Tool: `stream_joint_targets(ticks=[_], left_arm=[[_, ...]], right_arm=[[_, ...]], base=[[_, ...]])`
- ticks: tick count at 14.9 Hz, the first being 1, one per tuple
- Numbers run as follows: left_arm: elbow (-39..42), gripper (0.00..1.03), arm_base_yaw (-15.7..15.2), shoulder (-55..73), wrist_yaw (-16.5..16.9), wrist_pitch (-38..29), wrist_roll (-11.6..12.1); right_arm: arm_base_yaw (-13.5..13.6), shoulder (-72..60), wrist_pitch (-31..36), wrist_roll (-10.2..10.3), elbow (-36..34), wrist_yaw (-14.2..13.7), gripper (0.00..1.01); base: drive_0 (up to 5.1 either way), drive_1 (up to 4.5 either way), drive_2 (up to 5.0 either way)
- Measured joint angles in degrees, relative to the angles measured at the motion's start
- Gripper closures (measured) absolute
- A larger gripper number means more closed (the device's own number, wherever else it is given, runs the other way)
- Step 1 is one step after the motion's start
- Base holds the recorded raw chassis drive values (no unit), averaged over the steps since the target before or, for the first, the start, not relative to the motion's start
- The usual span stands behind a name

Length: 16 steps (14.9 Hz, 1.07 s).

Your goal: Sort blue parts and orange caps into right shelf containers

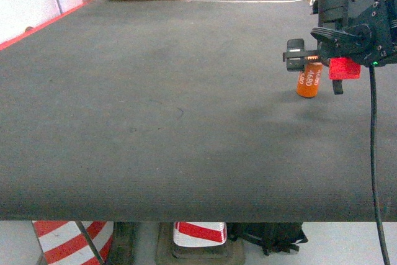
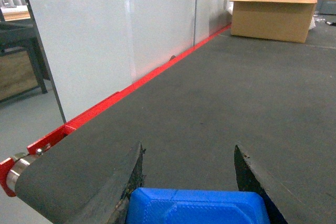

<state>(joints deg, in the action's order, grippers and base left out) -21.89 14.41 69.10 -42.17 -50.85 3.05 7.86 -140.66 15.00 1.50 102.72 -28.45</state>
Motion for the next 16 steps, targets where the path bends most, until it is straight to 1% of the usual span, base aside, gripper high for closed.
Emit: stream_joint_targets(ticks=[3,9,13,14,16], left_arm=[[0.0,0.62,0.0,0.0,-0.02,-0.02,0.0],[0.0,0.62,0.0,0.0,-0.02,0.0,0.0],[0.0,0.62,0.0,0.0,-0.02,0.0,0.0],[0.0,0.62,0.0,0.0,-0.02,0.0,0.0],[0.0,0.62,0.0,0.0,-0.02,0.02,0.0]], right_arm=[[0.0,-1.92,-1.49,0.04,3.48,0.02,0.03],[0.11,-2.91,-1.99,0.46,5.05,0.2,0.03],[0.42,-2.08,-0.15,1.18,2.45,0.17,0.03],[0.46,-1.51,0.39,1.51,1.25,0.17,0.03],[0.76,-0.31,0.96,1.46,-3.17,0.17,0.03]], base=[[0.0,0.0,0.0],[0.0,0.0,0.0],[0.0,0.0,0.0],[0.0,0.0,0.0],[0.0,0.0,0.0]])
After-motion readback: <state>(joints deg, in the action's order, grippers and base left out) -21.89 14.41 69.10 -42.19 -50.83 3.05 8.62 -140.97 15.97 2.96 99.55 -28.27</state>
